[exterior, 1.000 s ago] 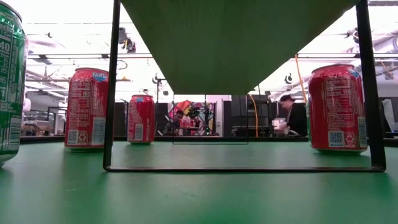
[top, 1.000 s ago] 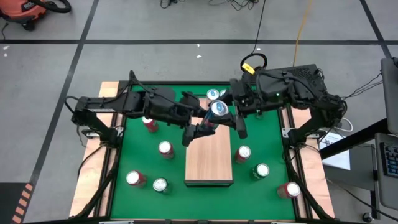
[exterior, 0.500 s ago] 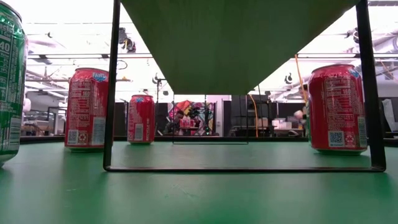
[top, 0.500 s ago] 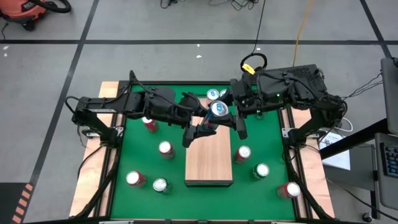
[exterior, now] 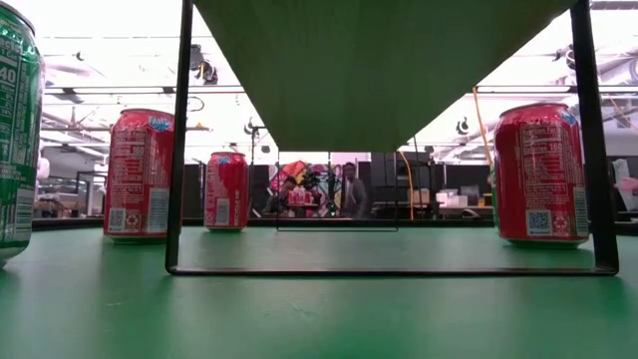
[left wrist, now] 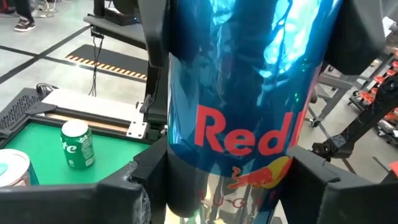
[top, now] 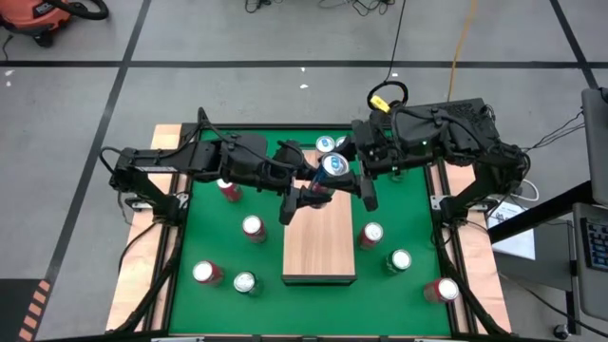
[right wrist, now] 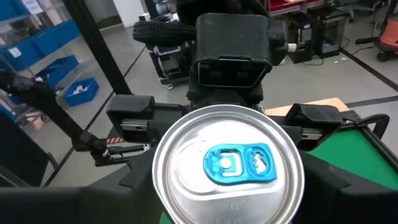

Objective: Place canned beverage on shelf
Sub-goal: Put the blue soda can on the shelf aligned with the other blue soda can

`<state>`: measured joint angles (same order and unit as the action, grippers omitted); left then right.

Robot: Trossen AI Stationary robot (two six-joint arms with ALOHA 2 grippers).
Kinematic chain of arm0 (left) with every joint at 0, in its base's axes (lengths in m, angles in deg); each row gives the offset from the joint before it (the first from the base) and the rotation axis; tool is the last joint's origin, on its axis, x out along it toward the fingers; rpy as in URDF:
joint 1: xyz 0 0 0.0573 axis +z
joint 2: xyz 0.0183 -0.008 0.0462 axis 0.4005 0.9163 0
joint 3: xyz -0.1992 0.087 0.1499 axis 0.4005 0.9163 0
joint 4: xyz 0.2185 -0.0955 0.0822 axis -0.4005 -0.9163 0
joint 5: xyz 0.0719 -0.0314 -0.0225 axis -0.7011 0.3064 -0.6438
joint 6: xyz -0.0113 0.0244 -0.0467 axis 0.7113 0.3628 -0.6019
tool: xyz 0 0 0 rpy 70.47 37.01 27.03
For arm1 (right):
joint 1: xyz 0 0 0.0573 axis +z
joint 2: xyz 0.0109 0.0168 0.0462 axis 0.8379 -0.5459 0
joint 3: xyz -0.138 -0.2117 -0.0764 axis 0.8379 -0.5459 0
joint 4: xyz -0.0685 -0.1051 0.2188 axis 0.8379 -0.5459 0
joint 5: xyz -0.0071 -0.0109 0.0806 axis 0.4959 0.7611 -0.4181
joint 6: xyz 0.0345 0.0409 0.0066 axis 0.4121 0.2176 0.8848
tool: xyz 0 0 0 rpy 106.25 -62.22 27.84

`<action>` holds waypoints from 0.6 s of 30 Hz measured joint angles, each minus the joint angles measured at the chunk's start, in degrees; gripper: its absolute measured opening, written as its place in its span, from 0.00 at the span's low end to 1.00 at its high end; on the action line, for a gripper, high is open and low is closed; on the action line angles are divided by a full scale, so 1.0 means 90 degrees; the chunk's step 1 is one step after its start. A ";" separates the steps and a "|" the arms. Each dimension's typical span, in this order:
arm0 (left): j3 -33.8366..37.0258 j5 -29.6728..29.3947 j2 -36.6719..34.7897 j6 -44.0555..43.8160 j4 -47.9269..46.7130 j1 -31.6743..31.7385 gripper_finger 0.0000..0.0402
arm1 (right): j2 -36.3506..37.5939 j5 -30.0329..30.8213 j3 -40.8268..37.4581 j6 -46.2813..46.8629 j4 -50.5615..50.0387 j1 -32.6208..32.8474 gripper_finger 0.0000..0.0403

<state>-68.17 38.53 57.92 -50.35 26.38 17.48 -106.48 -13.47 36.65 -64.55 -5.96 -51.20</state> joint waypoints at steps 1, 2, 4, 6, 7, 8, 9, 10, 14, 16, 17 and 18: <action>0.0000 -0.0003 -0.0001 -0.0015 0.0006 0.0000 0.54 | 0.0000 0.0011 0.0000 0.0097 0.0030 -0.0010 0.62; 0.0000 -0.0026 -0.0005 -0.0043 0.0007 0.0000 0.54 | 0.0000 0.0047 0.0000 0.0209 0.0061 -0.0014 0.64; 0.0000 -0.0118 -0.0007 -0.0057 -0.0035 -0.0001 0.54 | 0.0021 0.0085 0.0001 0.0364 0.0182 -0.0041 0.67; 0.0000 -0.0316 -0.0005 -0.0185 -0.0020 0.0000 0.54 | 0.0048 0.0202 0.0006 0.0480 0.0158 -0.0045 0.71; 0.0000 -0.0411 -0.0002 -0.0311 0.0002 0.0000 0.54 | 0.0076 0.0314 0.0010 0.0581 0.0131 -0.0048 0.72; 0.0000 -0.0484 -0.0018 -0.0397 0.0040 0.0011 0.54 | 0.0114 0.0489 0.0010 0.0710 0.0064 -0.0050 0.74; 0.0000 -0.0564 -0.0031 -0.0494 0.0079 0.0012 0.54 | 0.0133 0.0612 0.0010 0.0828 -0.0005 -0.0050 0.75; 0.0000 -0.0668 -0.0042 -0.0556 0.0111 0.0012 0.54 | 0.0143 0.0704 0.0010 0.0917 -0.0005 -0.0050 0.76; 0.0000 -0.1218 -0.0051 -0.0802 0.0119 0.0012 0.54 | 0.0391 0.1067 0.0005 0.1137 -0.0208 -0.0074 0.76; 0.0002 -0.1511 -0.0088 -0.1017 0.0028 0.0010 0.54 | 0.0544 0.1388 0.0007 0.1199 -0.0409 -0.0072 0.76; 0.0002 -0.1652 -0.0105 -0.1123 0.0050 0.0012 0.54 | 0.0601 0.1566 0.0012 0.1208 -0.0521 -0.0071 0.76; 0.0000 -0.1825 -0.0119 -0.1206 0.0112 0.0012 0.54 | 0.0651 0.1703 0.0012 0.1213 -0.0645 -0.0050 0.76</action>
<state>-68.17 22.10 56.85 -61.20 27.39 17.59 -100.63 1.85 36.76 -53.64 -11.76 -51.66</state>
